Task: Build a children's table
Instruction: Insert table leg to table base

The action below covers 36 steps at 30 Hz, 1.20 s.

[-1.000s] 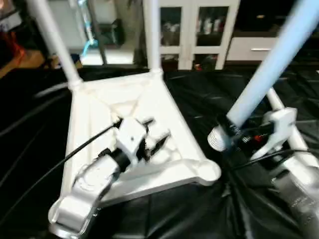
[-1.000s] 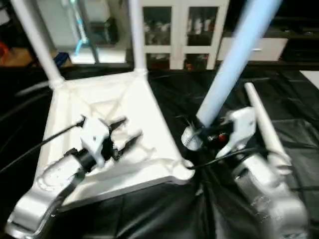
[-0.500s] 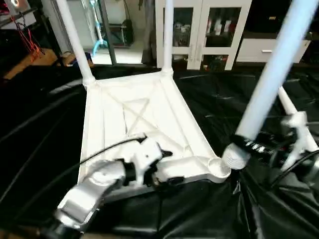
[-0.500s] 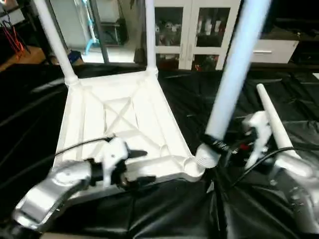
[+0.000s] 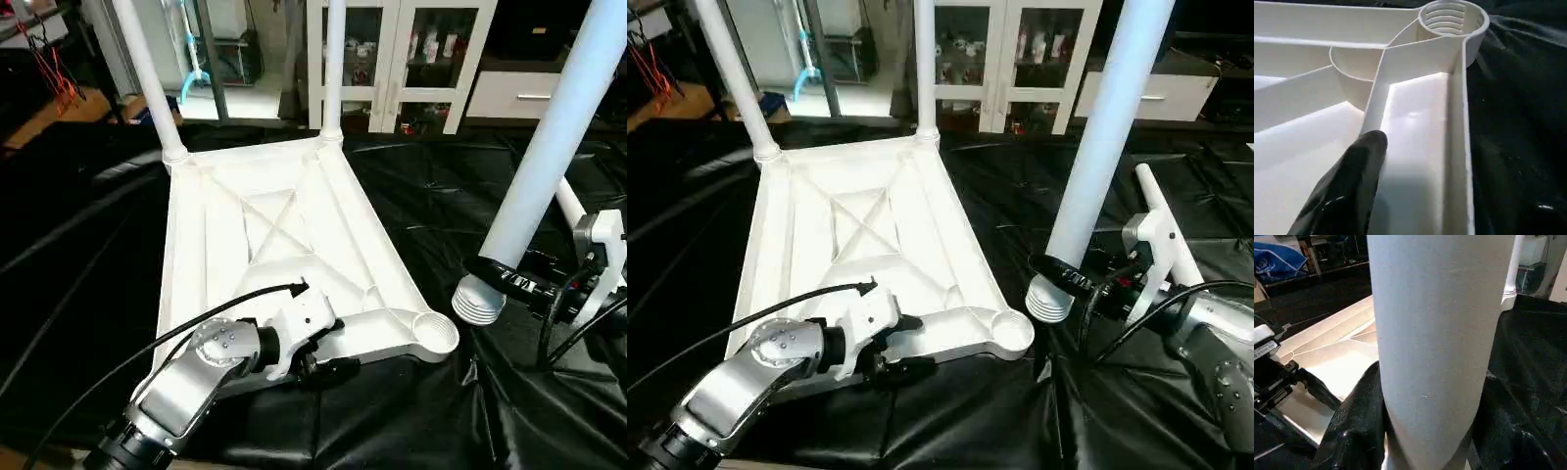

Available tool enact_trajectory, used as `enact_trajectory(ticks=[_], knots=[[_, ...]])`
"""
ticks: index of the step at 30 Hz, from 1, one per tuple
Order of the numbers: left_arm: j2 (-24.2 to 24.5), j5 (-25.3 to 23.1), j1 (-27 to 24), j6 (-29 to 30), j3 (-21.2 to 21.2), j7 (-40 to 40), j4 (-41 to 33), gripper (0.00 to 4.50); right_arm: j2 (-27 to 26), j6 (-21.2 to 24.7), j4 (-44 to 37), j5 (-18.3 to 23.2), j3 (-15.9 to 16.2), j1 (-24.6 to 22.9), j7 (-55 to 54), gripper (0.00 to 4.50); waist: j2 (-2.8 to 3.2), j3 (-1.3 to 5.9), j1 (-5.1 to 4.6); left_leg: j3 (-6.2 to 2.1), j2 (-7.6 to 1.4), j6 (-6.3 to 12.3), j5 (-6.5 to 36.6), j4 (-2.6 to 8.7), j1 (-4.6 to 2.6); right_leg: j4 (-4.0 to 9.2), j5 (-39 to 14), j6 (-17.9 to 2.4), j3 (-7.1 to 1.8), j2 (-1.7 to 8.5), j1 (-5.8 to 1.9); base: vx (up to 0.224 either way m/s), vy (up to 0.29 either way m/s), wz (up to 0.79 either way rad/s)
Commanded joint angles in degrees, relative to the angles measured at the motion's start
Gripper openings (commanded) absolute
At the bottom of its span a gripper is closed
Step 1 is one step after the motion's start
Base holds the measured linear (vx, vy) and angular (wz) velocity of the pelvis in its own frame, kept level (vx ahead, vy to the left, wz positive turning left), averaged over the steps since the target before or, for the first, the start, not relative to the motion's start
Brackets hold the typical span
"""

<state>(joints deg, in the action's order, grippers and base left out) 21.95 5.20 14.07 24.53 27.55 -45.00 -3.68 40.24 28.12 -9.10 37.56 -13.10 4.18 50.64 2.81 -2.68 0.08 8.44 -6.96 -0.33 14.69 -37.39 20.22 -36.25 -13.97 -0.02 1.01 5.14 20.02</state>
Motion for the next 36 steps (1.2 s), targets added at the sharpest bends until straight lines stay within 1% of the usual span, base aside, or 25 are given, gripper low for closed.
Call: enact_trajectory(ticks=[1,2,3,4,5,6,7,8,10,11,13,14,18,20,21,22,23,24,26,27,28,30,31,33,36], knots=[[0.2,-1.2,0.0,1.3,0.9,0.9,-0.1,2.78,1.0,0.0,-1.2,-0.3,-0.1,1.3,0.8,1.86,-2.43,2.67,-0.19,-1.82,-5.21,7.73,2.2,5.39,0.29,4.52,-3.5,-14.8,-1.6,3.58,-1.37,0.0,0.0,0.0],[0.2,-1.4,-0.1,1.3,1.2,0.7,-0.5,2.57,1.1,0.0,-1.1,-0.4,0.0,1.4,0.8,1.86,-2.06,2.62,-0.09,-1.9,-5.29,7.82,2.0,5.43,0.21,4.39,-3.3,-14.9,-1.59,3.64,-1.35,0.0,0.0,0.0],[0.1,-1.6,-0.2,1.4,1.4,0.6,-0.9,2.48,1.2,0.0,-0.9,-0.4,0.1,1.7,0.9,1.86,-2.56,2.54,-0.18,-1.78,-5.3,7.94,2.3,5.44,0.24,4.56,-3.7,-14.8,-1.61,3.64,-1.31,0.0,0.0,0.0],[0.0,-1.6,-0.3,1.7,1.8,0.2,-1.8,2.48,1.3,0.0,-0.5,-0.8,0.4,2.2,1.0,1.86,-2.47,2.63,-0.03,-1.84,-5.37,7.96,1.7,5.42,0.21,4.34,-3.4,-15.0,-1.6,3.78,-1.38,0.0,0.0,0.0],[0.0,-1.5,-0.4,1.9,2.0,0.0,-2.2,2.43,1.4,-0.1,-0.3,-1.0,0.5,2.4,1.2,1.86,-3.0,2.52,-0.12,-1.71,-5.4,8.05,2.1,5.47,0.2,4.5,-4.0,-14.9,-1.63,3.76,-1.29,0.0,0.0,0.0],[0.0,-1.6,-0.4,2.4,2.2,0.0,-2.5,2.4,1.4,0.0,-0.1,-1.1,0.6,2.7,1.2,1.86,-2.72,2.47,-0.1,-1.73,-5.38,8.0,1.6,5.49,0.16,4.41,-3.6,-15.0,-1.62,3.75,-1.22,0.0,0.0,0.0],[0.2,-1.8,-0.5,2.8,2.4,0.0,-2.8,2.32,1.4,0.0,0.1,-1.2,0.7,2.9,1.3,1.86,-3.18,2.34,-0.23,-1.66,-5.4,8.0,2.1,5.59,0.24,4.53,-4.1,-14.9,-1.61,3.7,-1.19,0.0,0.0,0.0],[0.2,-1.9,-0.5,3.1,2.6,0.1,-2.9,2.18,1.4,0.0,0.2,-1.2,0.8,3.1,1.3,1.86,-2.98,2.39,-0.12,-1.73,-5.43,7.89,2.0,5.57,0.14,4.47,-4.2,-14.8,-1.63,3.79,-1.18,0.0,0.0,0.0],[0.2,-2.2,-0.6,3.9,2.7,0.3,-3.1,2.0,1.3,0.1,0.3,-1.2,1.0,3.3,1.3,1.86,-3.07,2.31,-0.17,-1.76,-5.5,7.73,2.2,5.68,0.2,4.44,-3.8,-14.9,-1.68,3.78,-1.17,0.0,0.0,0.0],[0.2,-2.2,-0.7,4.4,2.8,0.4,-3.2,1.99,1.3,0.0,0.4,-1.3,1.1,3.4,1.3,1.86,-3.03,2.33,-0.15,-1.77,-5.58,7.24,2.8,5.75,0.03,4.48,-4.0,-15.0,-1.68,3.79,-1.13,0.0,0.0,0.0],[0.3,-2.5,-0.7,4.8,3.0,0.5,-3.4,1.81,1.2,0.0,0.5,-1.4,1.3,3.5,1.4,1.86,-3.2,2.32,-0.22,-1.79,-5.59,6.97,2.8,5.83,0.07,4.45,-2.9,-15.1,-1.68,3.72,-1.19,0.0,0.0,0.0],[0.4,-2.7,-0.9,4.9,3.1,0.5,-3.6,1.66,1.1,-0.1,0.5,-1.5,1.4,3.4,1.4,1.86,-3.49,2.23,-0.2,-1.77,-5.56,6.99,2.9,5.86,0.13,4.52,-2.8,-15.2,-1.71,3.78,-1.22,0.0,0.0,0.0],[1.5,-2.4,-1.1,5.9,4.1,-1.1,-4.6,1.43,1.0,-0.1,0.5,-1.9,1.5,3.4,1.8,1.86,-3.27,2.15,-0.06,-1.76,-5.58,6.8,3.1,5.92,0.1,4.57,-3.0,-15.3,-1.81,3.9,-1.25,0.0,0.0,0.0],[2.2,-2.4,-1.1,7.0,4.8,-2.2,-5.2,1.22,0.8,-0.1,0.5,-2.1,1.5,3.3,1.8,1.86,-3.37,2.14,-0.12,-1.72,-5.54,6.81,3.0,5.95,0.13,4.57,-2.6,-15.3,-1.81,3.84,-1.28,0.0,0.0,0.0],[2.4,-2.3,-1.1,7.6,5.0,-2.7,-5.4,1.15,0.8,-0.2,0.5,-2.2,1.6,3.3,1.8,1.86,-3.15,2.13,-0.07,-1.73,-5.57,6.82,2.6,6.0,0.07,4.54,-2.1,-15.4,-1.81,3.83,-1.25,0.0,0.0,0.0],[2.5,-2.2,-1.1,8.0,5.1,-2.9,-5.6,1.08,0.8,-0.3,0.5,-2.2,1.7,3.2,1.7,1.86,-3.23,2.13,-0.11,-1.73,-5.55,6.84,2.5,6.03,0.1,4.55,-2.0,-15.6,-1.79,3.84,-1.32,0.0,0.0,0.0],[2.8,-2.2,-1.0,8.6,5.3,-3.3,-5.7,0.98,0.7,-0.4,0.4,-2.3,1.8,3.0,1.6,1.86,-2.98,2.15,-0.09,-1.75,-5.56,6.78,2.4,6.04,0.09,4.51,-1.8,-15.6,-1.78,3.85,-1.34,0.0,0.0,0.0],[3.1,-2.1,-0.9,9.2,5.5,-3.7,-5.8,0.98,0.6,-0.5,0.3,-2.4,1.8,2.8,1.4,1.86,-2.96,2.16,-0.12,-1.71,-5.54,6.77,2.3,6.04,0.03,4.53,-1.6,-15.7,-1.78,3.79,-1.31,0.0,0.0,0.0],[3.5,-2.0,-0.7,10.2,5.9,-4.3,-5.9,0.76,0.4,-0.5,0.0,-2.3,1.7,2.5,1.2,1.86,-3.02,2.31,-0.18,-1.69,-5.49,7.23,0.7,5.92,0.06,4.33,0.8,-16.2,-1.77,3.77,-1.44,0.0,0.0,0.0],[3.9,-2.0,-0.6,10.8,6.2,-4.7,-6.1,0.76,0.1,-0.5,-0.4,-2.5,1.7,2.2,1.0,1.86,-2.7,2.34,-0.13,-1.71,-5.47,7.65,-0.2,5.87,0.06,4.26,2.0,-16.5,-1.75,3.8,-1.47,0.0,0.0,0.0],[4.1,-2.1,-0.6,10.9,6.3,-4.8,-6.1,0.42,-0.1,-0.6,-0.5,-2.5,1.7,2.1,0.8,1.86,-2.72,2.38,-0.15,-1.69,-5.48,8.08,-0.8,5.84,0.03,4.22,2.9,-16.7,-1.7,3.75,-1.48,0.0,0.0,0.0],[4.2,-2.2,-0.5,11.1,6.3,-4.9,-6.1,0.42,-0.2,-0.6,-0.7,-2.5,1.6,1.9,0.7,1.86,-2.8,2.44,-0.18,-1.65,-5.49,8.54,-1.5,5.78,0.02,4.18,3.6,-17.0,-1.7,3.76,-1.51,0.0,0.0,0.0],[4.3,-2.6,-0.3,11.5,6.4,-4.7,-5.8,0.24,-0.4,-0.6,-0.8,-2.5,1.6,1.9,0.5,1.86,-2.61,2.47,-0.2,-1.65,-5.52,9.06,-2.0,5.78,0.0,4.17,4.2,-17.2,-1.65,3.75,-1.5,0.0,0.0,0.0],[4.6,-3.8,-0.1,12.0,6.8,-4.1,-4.8,0.11,-1.0,-0.9,-0.8,-2.7,1.3,1.9,-0.2,1.86,-2.49,2.42,-0.23,-1.67,-5.54,9.25,-1.9,5.81,-0.04,4.16,4.1,-17.4,-1.61,3.71,-1.46,0.0,0.0,0.0],[4.4,-4.8,-0.2,11.8,6.4,-2.6,-3.7,0.04,-1.8,-1.2,-0.6,-2.7,1.0,2.3,-1.2,1.86,-2.56,2.27,-0.26,-1.6,-5.6,8.67,-0.1,5.98,-0.07,4.44,1.9,-17.4,-1.64,3.73,-1.45,0.0,0.0,0.0]])
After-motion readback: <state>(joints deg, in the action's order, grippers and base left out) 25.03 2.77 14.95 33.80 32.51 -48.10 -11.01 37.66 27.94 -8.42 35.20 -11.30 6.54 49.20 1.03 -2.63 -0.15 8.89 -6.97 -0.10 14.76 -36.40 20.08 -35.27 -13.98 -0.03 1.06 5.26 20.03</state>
